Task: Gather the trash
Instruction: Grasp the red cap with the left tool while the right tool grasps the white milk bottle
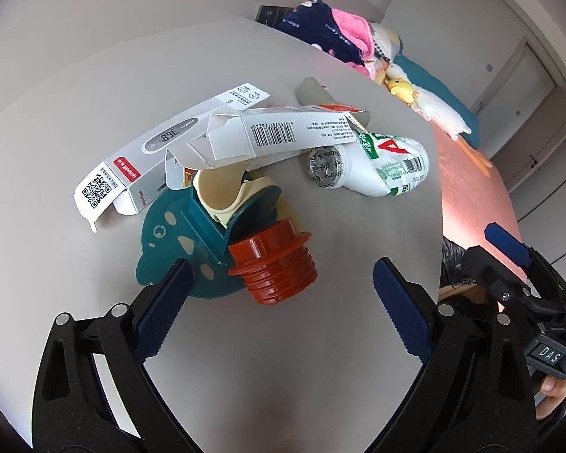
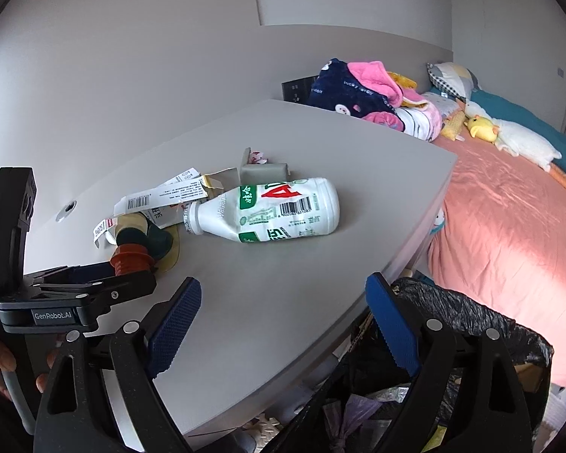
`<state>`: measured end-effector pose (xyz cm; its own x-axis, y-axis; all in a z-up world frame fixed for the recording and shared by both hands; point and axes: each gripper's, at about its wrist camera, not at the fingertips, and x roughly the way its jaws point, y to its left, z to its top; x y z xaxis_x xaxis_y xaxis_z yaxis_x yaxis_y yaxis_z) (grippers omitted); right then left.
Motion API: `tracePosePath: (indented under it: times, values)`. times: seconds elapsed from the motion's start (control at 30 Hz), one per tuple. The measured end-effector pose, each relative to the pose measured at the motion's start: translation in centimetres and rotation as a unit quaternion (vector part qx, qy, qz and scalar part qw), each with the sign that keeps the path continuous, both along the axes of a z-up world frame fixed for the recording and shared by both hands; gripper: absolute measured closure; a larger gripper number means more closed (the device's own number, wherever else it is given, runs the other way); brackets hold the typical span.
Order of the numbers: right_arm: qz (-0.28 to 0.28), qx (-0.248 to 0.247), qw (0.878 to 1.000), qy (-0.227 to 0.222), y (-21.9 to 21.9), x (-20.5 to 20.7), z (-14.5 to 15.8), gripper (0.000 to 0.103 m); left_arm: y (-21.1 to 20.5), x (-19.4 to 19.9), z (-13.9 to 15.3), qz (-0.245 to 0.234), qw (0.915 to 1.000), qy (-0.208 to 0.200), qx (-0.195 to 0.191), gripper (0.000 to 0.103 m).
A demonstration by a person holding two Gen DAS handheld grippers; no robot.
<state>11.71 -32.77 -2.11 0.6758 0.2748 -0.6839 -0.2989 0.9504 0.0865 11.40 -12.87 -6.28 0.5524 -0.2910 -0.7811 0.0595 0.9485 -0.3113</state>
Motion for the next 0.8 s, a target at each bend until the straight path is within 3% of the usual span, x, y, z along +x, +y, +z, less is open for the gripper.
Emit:
tracePosePath:
  times: [0.1,0.17,0.3,0.53,0.8]
  values:
    - [0.015,-0.013,1.000,-0.004,1.0,0.6,0.3,0.014,0.3,0.1,0.1,0.003,1.0000,0.000,0.005,0.025]
    - [0.026,-0.021,0.999,-0.005,1.8,1.0,0.4,0.014,0.7,0.5,0.0,0.008,1.0000,0.000,0.003,0.040]
    - [0.052,-0.044,0.998,-0.008,3.4,1.7,0.4,0.014,1.4,0.7,0.0,0.004,0.9999,-0.001,-0.009,0.058]
    - [0.106,-0.109,0.988,-0.011,6.7,3.1,-0.3,0.014,2.7,0.2,0.2,-0.001,1.0000,0.000,0.000,0.058]
    - [0.147,-0.220,0.964,-0.035,10.1,5.0,-1.9,0.014,5.4,0.3,0.5,0.023,0.9997,0.003,-0.002,0.058]
